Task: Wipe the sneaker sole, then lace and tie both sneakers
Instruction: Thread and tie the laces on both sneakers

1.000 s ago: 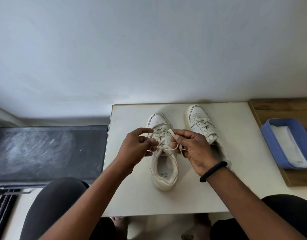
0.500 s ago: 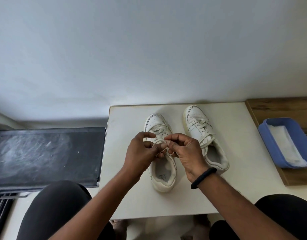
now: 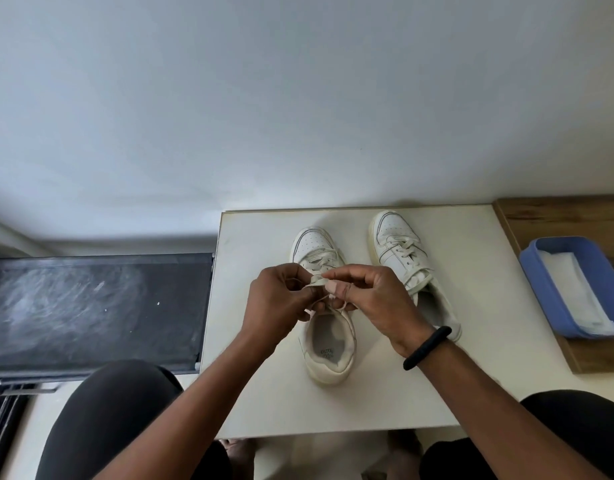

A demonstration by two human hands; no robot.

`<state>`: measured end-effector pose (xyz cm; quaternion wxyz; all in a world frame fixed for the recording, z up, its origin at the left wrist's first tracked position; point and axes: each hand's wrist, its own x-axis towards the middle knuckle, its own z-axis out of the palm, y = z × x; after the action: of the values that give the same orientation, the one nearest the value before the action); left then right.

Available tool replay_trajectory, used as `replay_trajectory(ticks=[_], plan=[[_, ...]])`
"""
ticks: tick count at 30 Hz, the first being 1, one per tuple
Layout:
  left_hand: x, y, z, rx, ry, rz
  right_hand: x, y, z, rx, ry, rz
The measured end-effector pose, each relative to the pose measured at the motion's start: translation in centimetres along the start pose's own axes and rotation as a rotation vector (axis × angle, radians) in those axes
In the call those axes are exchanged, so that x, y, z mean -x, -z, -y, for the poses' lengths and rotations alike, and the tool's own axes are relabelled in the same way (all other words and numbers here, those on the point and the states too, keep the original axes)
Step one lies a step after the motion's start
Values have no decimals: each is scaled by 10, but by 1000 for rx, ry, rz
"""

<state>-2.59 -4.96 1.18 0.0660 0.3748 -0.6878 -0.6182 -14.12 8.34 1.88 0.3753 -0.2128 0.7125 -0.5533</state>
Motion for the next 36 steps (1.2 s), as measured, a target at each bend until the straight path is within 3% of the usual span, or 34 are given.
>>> replay_trajectory(ticks=[5, 8, 11, 14, 15, 17, 19, 20, 21, 23, 25, 26, 28, 36], plan=[[-1, 7, -7, -13, 45, 162, -3, -6, -9, 42, 51, -124], [-3, 16, -13, 44, 104, 225, -4, 1, -8, 40, 41, -62], [-5, 21, -15, 212, 144, 79, -3, 6, -6, 141, -25, 58], [-12, 34, -13, 279, 174, -120, -5, 9, -8, 203, -39, -28], [-14, 40, -10, 178, 157, -176, -7, 12, -10, 202, -42, -92], [-16, 48, -3, -318, 55, -281, -8, 17, -9, 225, -47, -213], [-14, 48, 0, -739, -102, -361, -7, 25, -6, 470, -13, -321], [-13, 45, -1, -794, -196, -362, -5, 28, -4, 647, 16, -355], [-13, 43, -1, -792, -298, -306, -2, 30, -1, 796, 58, -370], [-15, 38, 0, -773, -421, -34, 2, 32, 2, 913, 191, -309], [-13, 29, 2, -808, -383, 200, 4, 31, 4, 912, 281, -110], [-13, 26, 2, -800, -337, 239, 4, 27, 4, 930, 258, -1], [-13, 23, 3, -754, -276, 235, 5, 20, 4, 1021, 172, 111], [-12, 34, -2, -722, -180, 243, 9, 27, 12, 1082, 80, 151]])
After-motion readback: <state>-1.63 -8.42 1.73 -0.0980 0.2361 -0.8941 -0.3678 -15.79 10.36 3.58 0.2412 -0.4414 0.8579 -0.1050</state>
